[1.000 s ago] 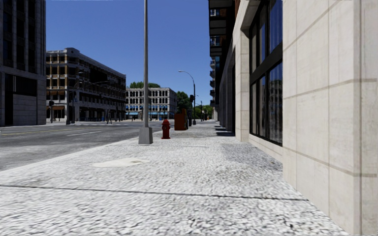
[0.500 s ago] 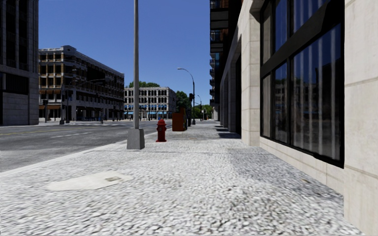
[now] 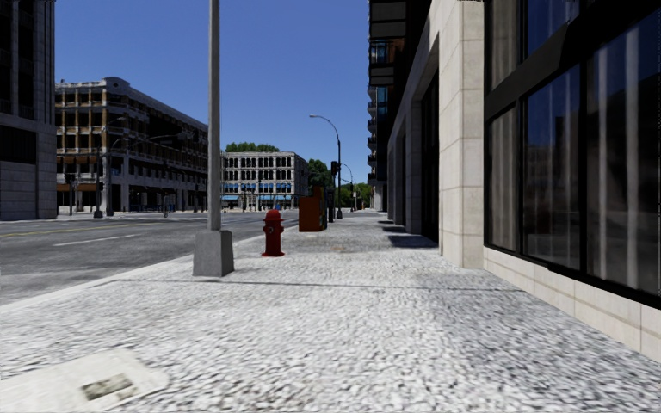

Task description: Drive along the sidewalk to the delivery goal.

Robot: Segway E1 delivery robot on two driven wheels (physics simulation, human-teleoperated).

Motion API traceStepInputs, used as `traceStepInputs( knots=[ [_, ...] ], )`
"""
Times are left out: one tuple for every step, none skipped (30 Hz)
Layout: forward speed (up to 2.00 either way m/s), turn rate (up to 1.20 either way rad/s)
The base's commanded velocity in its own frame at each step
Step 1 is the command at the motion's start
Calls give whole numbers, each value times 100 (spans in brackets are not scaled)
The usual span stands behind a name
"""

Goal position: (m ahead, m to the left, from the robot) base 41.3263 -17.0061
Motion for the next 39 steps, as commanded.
traceStepInputs(
  knots=[
    [200,0],
    [200,0],
    [200,0],
    [200,0],
    [200,0],
    [200,0],
    [200,0],
    [200,0],
    [200,0],
    [200,0],
    [200,0],
    [200,0],
    [200,-19],
    [200,-19],
    [200,-40],
    [200,-47],
    [200,-40],
    [200,-40],
    [200,-15],
    [200,0],
    [200,0],
    [200,0],
    [200,0],
    [200,0],
    [200,0],
    [200,0],
    [200,0],
    [200,0],
    [200,0],
    [200,0],
    [200,0],
    [200,0],
    [200,0],
    [200,0],
    [200,0],
    [200,0],
    [200,0],
    [200,0],
    [200,0]
  ],
)
